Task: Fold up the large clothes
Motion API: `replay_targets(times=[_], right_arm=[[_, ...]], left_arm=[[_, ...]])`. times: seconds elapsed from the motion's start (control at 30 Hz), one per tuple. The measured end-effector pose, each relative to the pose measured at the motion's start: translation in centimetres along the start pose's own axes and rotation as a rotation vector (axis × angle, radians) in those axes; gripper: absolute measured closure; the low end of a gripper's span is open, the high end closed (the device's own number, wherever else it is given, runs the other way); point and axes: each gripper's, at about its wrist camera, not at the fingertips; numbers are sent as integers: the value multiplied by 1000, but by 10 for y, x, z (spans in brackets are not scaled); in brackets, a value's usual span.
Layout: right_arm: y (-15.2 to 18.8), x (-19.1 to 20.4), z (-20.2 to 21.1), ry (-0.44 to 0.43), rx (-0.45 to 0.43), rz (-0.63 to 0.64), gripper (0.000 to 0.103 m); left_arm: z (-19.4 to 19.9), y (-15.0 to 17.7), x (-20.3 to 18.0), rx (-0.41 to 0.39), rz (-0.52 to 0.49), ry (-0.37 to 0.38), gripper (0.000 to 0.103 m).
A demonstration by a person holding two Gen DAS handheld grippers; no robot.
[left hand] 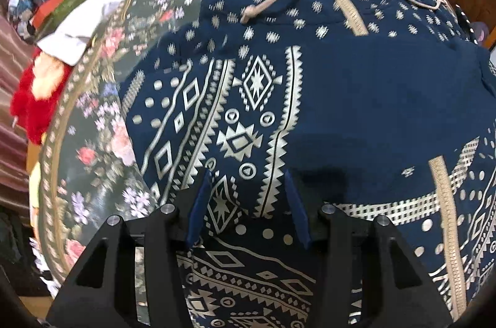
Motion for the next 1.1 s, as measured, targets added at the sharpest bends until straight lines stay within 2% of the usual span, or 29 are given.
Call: replay_targets(times=[0.07,0.17,0.3,0.4,0.63,0.8,0.87,0.9,0.97,1.03,1.1], right_arm=[[4,-24,3,-12,4,-46,34],[5,-64,-7,-62,42,-158,33],[6,-111,-33,-135,142,-331,33],[9,-136,-65,-203,230,-458,33],[19,-155,-129,-335,365,-690,33],[7,-151,-145,-300,321,-701,35],[2,-148,-155,-281,323,-699,47],[0,-147,-163,-276,332,-693,56],[-1,-146,-173,-285,336,-716,66],[-3,-150,-174,-270,325,-740,87],[-7,-152,-167,-252,297,-743,93]], left_arm=[[8,-8,-6,-13,-5,7,54],[21,-25,-14,-58,-7,24,47],[33,-52,-32,-125,-2,71,37],[24,-69,-47,-126,14,123,36],[-19,-86,-85,-56,-20,155,36],[-37,-90,-98,-61,-46,122,36],[-39,-93,-97,-69,-39,126,36],[-40,-95,-96,-69,-28,134,36],[-40,-96,-92,-68,-8,152,36],[-40,-96,-88,-67,2,160,36],[-38,-95,-85,-68,0,150,36]])
Point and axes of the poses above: each gripper's, at about its wrist camera, not at the fingertips, and z roughly against the way its jaws point, x to its left, y to its underside, and after that the axes turned 15 degrees about y, right-handed
